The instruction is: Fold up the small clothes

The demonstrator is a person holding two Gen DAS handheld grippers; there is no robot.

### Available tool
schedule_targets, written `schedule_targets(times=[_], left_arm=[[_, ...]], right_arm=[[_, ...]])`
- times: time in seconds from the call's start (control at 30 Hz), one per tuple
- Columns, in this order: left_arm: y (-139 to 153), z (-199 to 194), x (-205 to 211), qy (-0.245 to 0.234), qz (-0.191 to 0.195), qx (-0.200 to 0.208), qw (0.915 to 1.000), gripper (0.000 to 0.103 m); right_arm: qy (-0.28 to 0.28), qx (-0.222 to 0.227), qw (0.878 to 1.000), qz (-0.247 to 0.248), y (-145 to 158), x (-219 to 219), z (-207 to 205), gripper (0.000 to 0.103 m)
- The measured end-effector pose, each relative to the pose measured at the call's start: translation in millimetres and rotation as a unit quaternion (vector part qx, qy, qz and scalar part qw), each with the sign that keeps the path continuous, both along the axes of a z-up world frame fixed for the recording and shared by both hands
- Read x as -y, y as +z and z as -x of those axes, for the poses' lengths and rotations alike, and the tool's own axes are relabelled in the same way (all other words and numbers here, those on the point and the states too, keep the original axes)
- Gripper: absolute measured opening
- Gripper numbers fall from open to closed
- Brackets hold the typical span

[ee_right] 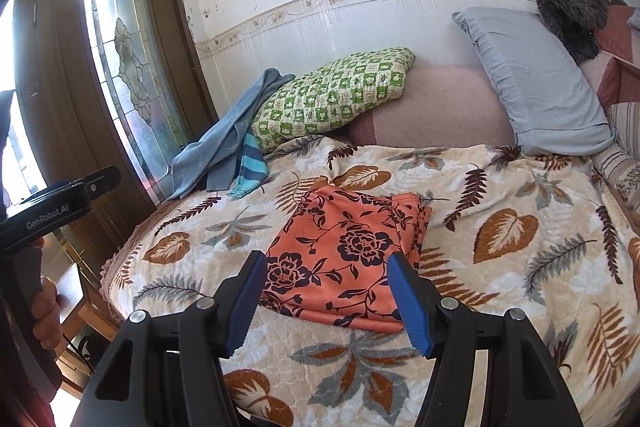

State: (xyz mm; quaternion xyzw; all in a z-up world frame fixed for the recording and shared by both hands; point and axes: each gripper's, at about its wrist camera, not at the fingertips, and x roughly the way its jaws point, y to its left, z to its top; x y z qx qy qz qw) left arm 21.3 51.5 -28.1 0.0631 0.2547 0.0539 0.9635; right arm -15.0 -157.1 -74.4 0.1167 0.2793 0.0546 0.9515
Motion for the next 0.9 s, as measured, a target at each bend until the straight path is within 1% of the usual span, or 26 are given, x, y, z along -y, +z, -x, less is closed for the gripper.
schedule_targets(times=[0.47,0.6,0.9], left_arm=[[-5,1,-4,0.003,-0.007,-0.005,1.0,0.103],[-4,3,-6,0.007,-0.013,-0.003,0.9999,0.103],[0,10,-10,0.01,-0.01,0.0,0.9999,0.103]], right_arm=[[0.0,-0.008,1.0,0.004,-2,-13,-1,0.065],[0.002,-0.008,1.0,0.006,-1,-16,-1,0.065],[0.003,-0.005,1.0,0.013,5,-25,4,0.065]])
